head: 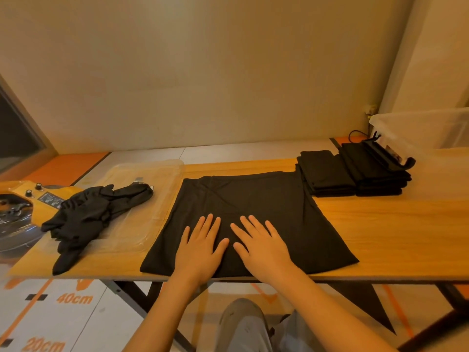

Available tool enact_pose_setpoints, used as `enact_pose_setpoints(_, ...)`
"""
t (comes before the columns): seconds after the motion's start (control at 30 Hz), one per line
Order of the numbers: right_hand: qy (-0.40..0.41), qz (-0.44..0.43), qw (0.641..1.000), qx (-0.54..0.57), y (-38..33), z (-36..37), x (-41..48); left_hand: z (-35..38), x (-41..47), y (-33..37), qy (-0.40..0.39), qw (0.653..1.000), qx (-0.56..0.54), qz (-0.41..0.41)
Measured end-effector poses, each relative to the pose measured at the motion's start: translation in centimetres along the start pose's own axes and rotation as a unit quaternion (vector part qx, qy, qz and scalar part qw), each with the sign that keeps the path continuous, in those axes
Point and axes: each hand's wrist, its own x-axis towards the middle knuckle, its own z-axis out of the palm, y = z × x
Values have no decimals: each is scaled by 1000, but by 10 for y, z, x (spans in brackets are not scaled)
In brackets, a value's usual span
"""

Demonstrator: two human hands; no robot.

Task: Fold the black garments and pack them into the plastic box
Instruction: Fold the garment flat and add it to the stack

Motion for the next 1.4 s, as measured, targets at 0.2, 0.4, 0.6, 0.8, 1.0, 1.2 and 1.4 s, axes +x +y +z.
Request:
enact_pose_setpoints(0.2, -17, 71, 997, -8, 31, -7, -6, -6, 0, 1, -16, 1000, -4, -14)
enact_pose_setpoints(0.4, 25, 118, 993, -6, 64, -9, -20, -7, -6, -20, 7, 992, 2, -127)
enact_pose_setpoints(0.6, 60, 186, 979, 52, 84, -15, -34, -6, -11, -33, 19, 990, -2, -140)
enact_pose_setpoints(0.8, 55, 222, 973, 38, 74, -7, -52, -6, -12, -33, 12, 991, 10, -135)
enact_pose_setpoints(1.0, 56, 166, 985, 8, 73, -17, -46, -15, 14, -41, -35, 997, 17, -68)
enact_pose_setpoints(1.2, 37, 149, 988, -29, 75, -12, -54, -24, 66, -53, -81, 996, 25, 1)
enact_pose_setpoints(1.4, 54, 208, 976, 34, 32, 8, -62, -35, 115, -59, -109, 990, 70, 56)
